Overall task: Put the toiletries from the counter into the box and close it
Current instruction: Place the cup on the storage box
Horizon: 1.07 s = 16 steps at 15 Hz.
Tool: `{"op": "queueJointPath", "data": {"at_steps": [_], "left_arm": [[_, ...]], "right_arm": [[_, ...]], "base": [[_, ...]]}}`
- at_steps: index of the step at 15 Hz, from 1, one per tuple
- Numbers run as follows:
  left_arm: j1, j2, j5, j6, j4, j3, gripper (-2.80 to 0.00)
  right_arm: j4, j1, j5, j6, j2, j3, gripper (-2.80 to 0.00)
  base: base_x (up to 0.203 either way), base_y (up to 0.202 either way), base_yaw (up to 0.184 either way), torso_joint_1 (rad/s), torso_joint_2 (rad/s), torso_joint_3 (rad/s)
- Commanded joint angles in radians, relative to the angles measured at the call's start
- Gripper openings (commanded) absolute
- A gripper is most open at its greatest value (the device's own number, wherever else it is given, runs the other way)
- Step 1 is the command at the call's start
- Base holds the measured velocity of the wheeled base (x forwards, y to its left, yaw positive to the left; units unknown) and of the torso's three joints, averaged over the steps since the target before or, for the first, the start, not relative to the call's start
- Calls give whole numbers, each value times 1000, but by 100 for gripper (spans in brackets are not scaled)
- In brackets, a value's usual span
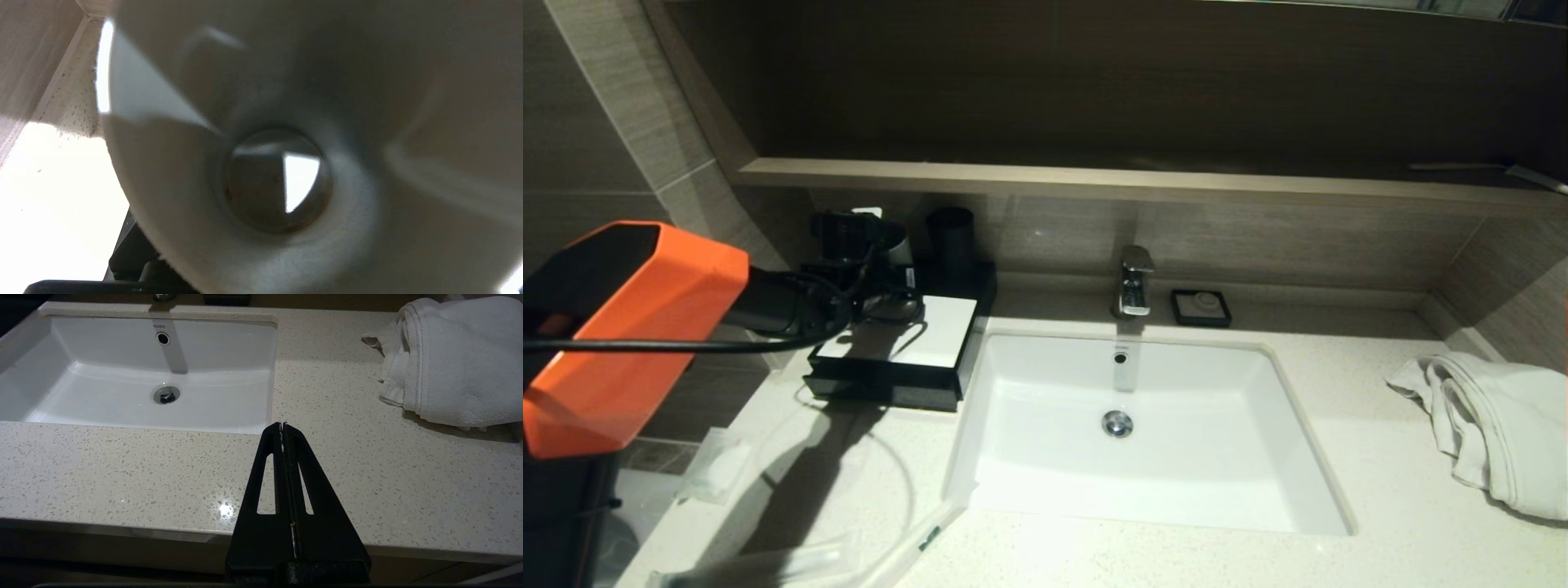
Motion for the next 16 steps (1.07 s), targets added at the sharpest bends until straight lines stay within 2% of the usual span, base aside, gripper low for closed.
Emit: {"op": "queueJointPath", "data": {"at_steps": [1, 16], "left_arm": [[1, 3, 1, 0, -3, -2, -280], [6, 29, 2, -8, 6, -45, -280]], "right_arm": [[0, 0, 0, 0, 0, 0, -280], [0, 0, 1, 0, 0, 0, -280]], "base": [[0, 0, 0, 0, 0, 0], [0, 0, 0, 0, 0, 0]]}}
